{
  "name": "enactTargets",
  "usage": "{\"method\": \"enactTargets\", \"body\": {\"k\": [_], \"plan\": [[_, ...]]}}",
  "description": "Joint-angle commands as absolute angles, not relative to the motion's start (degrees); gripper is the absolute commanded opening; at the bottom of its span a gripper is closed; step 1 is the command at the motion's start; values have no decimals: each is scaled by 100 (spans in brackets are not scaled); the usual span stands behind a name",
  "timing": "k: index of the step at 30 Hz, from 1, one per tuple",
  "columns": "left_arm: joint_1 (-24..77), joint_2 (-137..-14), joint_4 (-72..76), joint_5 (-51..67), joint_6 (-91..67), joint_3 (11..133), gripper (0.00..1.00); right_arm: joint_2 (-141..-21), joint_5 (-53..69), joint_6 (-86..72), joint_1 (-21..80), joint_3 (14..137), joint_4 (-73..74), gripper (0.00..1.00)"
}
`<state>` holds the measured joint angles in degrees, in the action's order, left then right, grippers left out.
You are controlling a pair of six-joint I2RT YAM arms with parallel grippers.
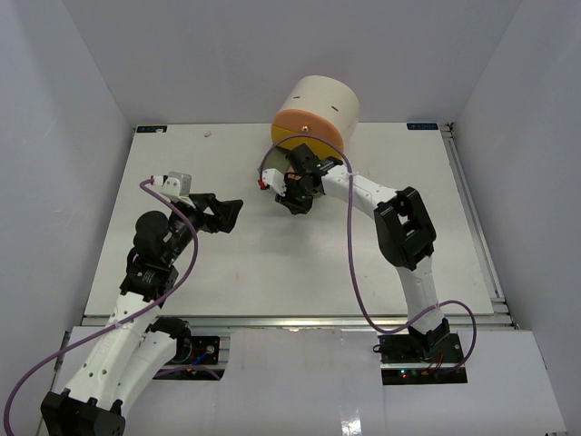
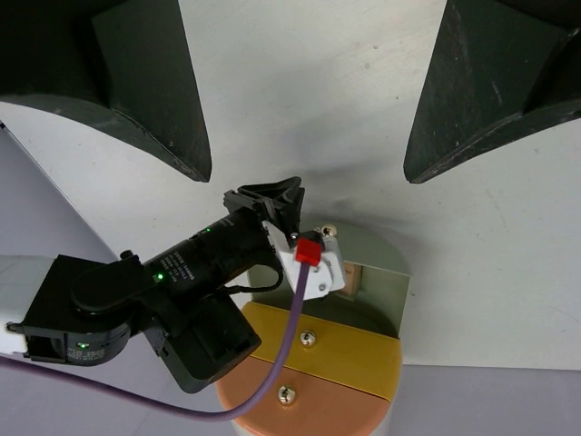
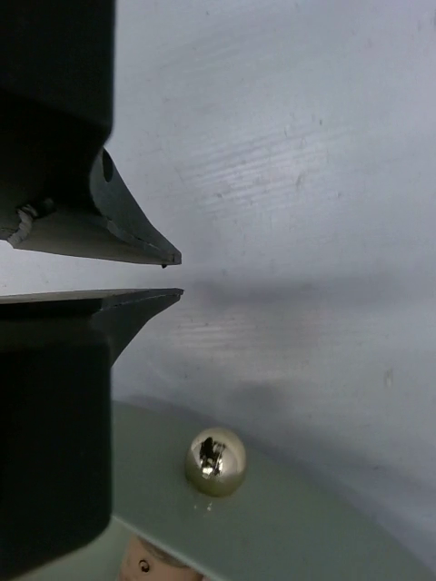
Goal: Organize the makeup
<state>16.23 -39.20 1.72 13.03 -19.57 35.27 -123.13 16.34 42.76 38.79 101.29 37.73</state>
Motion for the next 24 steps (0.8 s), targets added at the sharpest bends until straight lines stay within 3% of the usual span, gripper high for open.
{"method": "enactTargets", "body": {"k": [1,5,11,14,24], "plan": [[1591,-3850,226,1266,-1960,3505,98,-12343,-298,3510,4078,9963,2257,26],[1591,-3858,220,1257,-1951,3507,98,-12523,-1965,3124,4104,9717,1142,29],[1591,-3875,219,1239,-1942,3499,98,-12508,-2678,3438,4028,9382,-355,70],[1591,-3884,212,1223,-1942,3507,98,-12618,-2839,3642,3954,9474,-515,80],[1591,-3885,211,1221,-1934,3507,98,-12719,-3086,3920,3709,9487,-702,95]]}}
